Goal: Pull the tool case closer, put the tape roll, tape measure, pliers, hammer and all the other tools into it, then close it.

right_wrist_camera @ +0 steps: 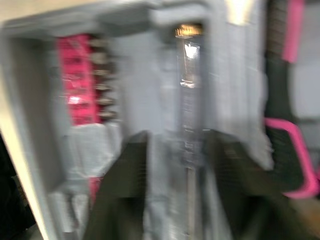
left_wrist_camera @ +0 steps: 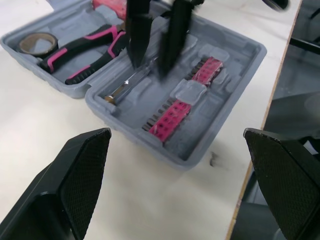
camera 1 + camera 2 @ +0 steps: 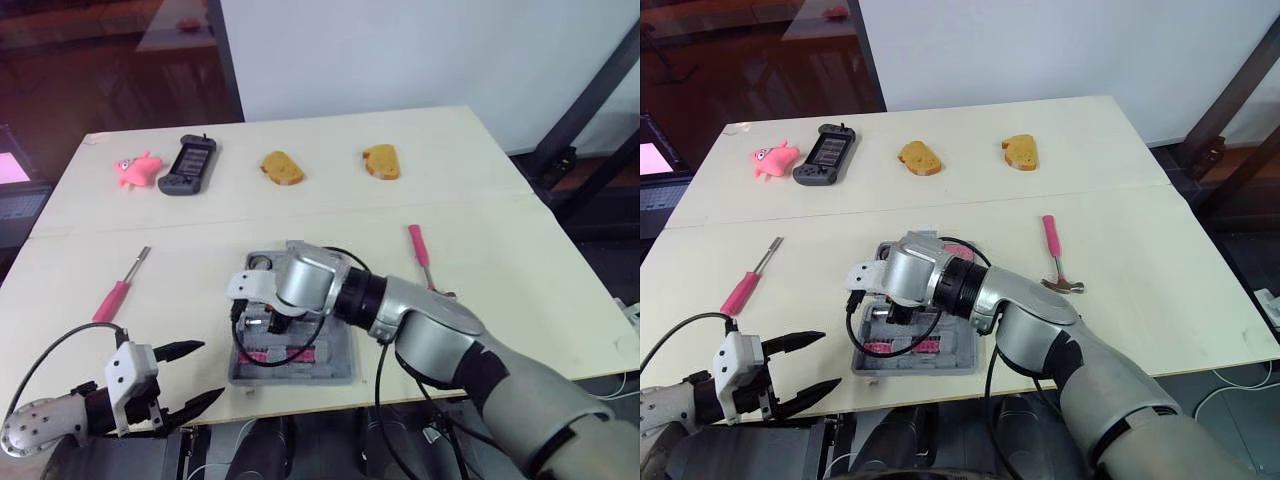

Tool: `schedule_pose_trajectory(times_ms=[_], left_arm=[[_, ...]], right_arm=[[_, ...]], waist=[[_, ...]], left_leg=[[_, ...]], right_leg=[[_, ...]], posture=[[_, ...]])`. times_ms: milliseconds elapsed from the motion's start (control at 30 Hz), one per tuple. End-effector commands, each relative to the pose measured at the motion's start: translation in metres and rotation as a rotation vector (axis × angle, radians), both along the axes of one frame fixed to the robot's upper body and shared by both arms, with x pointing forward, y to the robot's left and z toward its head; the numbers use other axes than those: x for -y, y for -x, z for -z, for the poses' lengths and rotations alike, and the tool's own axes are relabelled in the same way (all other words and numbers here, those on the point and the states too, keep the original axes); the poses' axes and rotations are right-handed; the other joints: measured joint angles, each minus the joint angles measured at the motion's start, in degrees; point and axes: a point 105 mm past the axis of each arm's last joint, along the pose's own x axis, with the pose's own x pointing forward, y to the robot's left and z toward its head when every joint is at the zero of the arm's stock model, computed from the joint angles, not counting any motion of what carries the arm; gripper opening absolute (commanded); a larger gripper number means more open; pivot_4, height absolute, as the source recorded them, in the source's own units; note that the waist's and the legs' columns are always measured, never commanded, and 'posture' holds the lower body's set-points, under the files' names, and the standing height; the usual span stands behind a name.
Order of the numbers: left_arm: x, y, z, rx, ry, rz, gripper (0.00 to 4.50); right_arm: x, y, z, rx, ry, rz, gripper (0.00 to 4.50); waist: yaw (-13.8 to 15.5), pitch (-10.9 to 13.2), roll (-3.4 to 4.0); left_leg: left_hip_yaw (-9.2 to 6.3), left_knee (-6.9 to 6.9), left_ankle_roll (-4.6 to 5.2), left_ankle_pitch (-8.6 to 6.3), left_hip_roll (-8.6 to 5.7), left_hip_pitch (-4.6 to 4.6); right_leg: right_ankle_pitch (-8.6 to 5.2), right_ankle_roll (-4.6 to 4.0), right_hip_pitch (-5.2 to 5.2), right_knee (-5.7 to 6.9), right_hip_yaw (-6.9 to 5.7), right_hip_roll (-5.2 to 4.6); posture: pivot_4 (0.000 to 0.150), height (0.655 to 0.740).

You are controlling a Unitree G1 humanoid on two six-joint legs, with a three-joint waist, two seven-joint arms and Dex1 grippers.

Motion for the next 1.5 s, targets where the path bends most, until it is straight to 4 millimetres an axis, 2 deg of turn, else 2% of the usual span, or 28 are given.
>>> schedule_pose_trajectory(times_ms=[33, 133, 233, 333, 367, 467, 500, 567, 700, 800, 900, 1100, 1500], left_arm=[[-0.003, 0.002, -0.001, 0.000, 0.002, 0.002, 4.50], [-0.003, 0.002, -0.002, -0.001, 0.005, 0.002, 4.50], [-0.005, 0.003, -0.003, 0.001, 0.006, 0.000, 4.50], [-0.006, 0.002, -0.004, 0.001, 0.006, 0.000, 4.50], [-0.006, 0.002, -0.004, 0.001, 0.005, 0.001, 4.50], [-0.009, 0.000, -0.006, 0.002, 0.004, 0.007, 4.50], [-0.009, -0.001, -0.007, 0.003, 0.003, 0.009, 4.50], [-0.011, -0.002, -0.008, 0.004, 0.001, 0.012, 4.50], [-0.014, -0.003, -0.012, 0.005, -0.006, 0.018, 4.50], [-0.018, -0.004, -0.014, 0.006, -0.016, 0.018, 4.50], [-0.020, -0.006, -0.017, 0.011, -0.023, 0.016, 4.50], [-0.021, -0.006, -0.020, 0.008, -0.027, 0.025, 4.50], [-0.019, -0.008, -0.023, 0.016, -0.025, 0.026, 4.50]], right_arm=[[-0.003, -0.001, -0.019, 0.044, -0.030, -0.037, 2.31], [-0.003, 0.004, -0.031, 0.030, -0.077, -0.048, 2.31], [0.005, 0.010, -0.052, 0.014, -0.153, -0.051, 2.31], [0.010, 0.006, -0.072, 0.071, -0.273, -0.073, 2.31], [0.011, 0.004, -0.079, 0.098, -0.326, -0.077, 2.31], [0.015, -0.003, -0.100, 0.169, -0.629, -0.089, 2.31], [0.019, -0.006, -0.100, 0.221, -0.675, -0.110, 2.31], [0.024, -0.006, -0.095, 0.283, -0.724, -0.178, 2.31], [0.038, 0.013, -0.068, 0.176, -0.705, -0.265, 2.31], [0.038, 0.016, -0.060, 0.148, -0.741, -0.251, 1.49], [0.038, 0.012, -0.045, 0.169, -0.703, -0.256, 0.09], [0.035, 0.004, -0.018, 0.164, -0.665, -0.225, 0.09], [0.038, -0.009, 0.004, 0.167, -0.597, -0.190, 0.09]], waist=[[0.0, 0.0, 0.00], [0.0, 0.0, 0.00], [0.1, 0.0, -0.01], [0.1, 0.0, -0.02], [0.1, 0.0, -0.03], [0.2, -0.1, -0.15], [0.2, -0.1, -0.17], [0.2, -0.1, -0.16], [0.1, -0.1, -0.17], [0.0, -0.1, -0.17], [0.0, -0.1, -0.17], [0.3, -0.1, -0.18], [0.2, -0.1, -0.18]], left_leg=[[0.00, 0.01, 0.00, 0.00, 0.00, 0.00], [-0.01, 0.01, 0.00, 0.00, 0.00, 0.00], [-0.01, 0.00, 0.00, 0.00, 0.02, -0.01], [-0.01, 0.00, 0.00, 0.00, 0.02, -0.01], [-0.01, 0.00, 0.00, 0.00, 0.02, -0.01], [-0.01, 0.00, 0.00, 0.00, 0.02, -0.01], [0.00, 0.00, 0.00, 0.00, 0.02, 0.00], [0.04, 0.02, 0.00, 0.00, 0.01, -0.01], [0.08, 0.03, 0.01, 0.01, 0.02, -0.01], [0.09, 0.01, 0.01, 0.01, 0.05, 0.00], [0.08, 0.00, 0.01, 0.01, 0.07, 0.01], [0.06, 0.05, 0.01, 0.01, 0.06, 0.01], [0.06, 0.04, 0.00, 0.02, 0.05, 0.02]], right_leg=[[0.00, 0.00, 0.00, 0.00, 0.00, -0.01], [0.00, 0.00, 0.01, -0.01, 0.00, -0.03], [0.00, 0.00, 0.03, -0.01, 0.00, -0.03], [0.00, 0.00, 0.13, -0.01, 0.00, -0.05], [0.00, 0.01, 0.14, -0.02, 0.00, -0.05], [0.00, 0.01, 0.21, -0.04, -0.02, -0.06], [0.00, 0.01, 0.26, -0.07, -0.01, -0.06], [0.00, 0.02, 0.27, -0.06, -0.01, -0.07], [0.00, 0.02, 0.29, -0.06, 0.00, -0.07], [0.00, 0.02, 0.28, -0.05, 0.00, -0.02], [0.00, 0.01, 0.26, -0.05, 0.00, 0.00], [0.00, 0.01, 0.34, -0.09, 0.00, -0.05], [0.00, 0.01, 0.32, -0.08, 0.00, -0.02]], posture=[[0.150, 0.7400], [0.150, 0.7400], [0.150, 0.7400], [0.150, 0.7400], [0.150, 0.7400], [0.150, 0.7400], [0.150, 0.7400], [0.150, 0.7400], [0.150, 0.7400], [0.150, 0.7400], [0.150, 0.7400], [0.150, 0.7400], [0.150, 0.7400]])
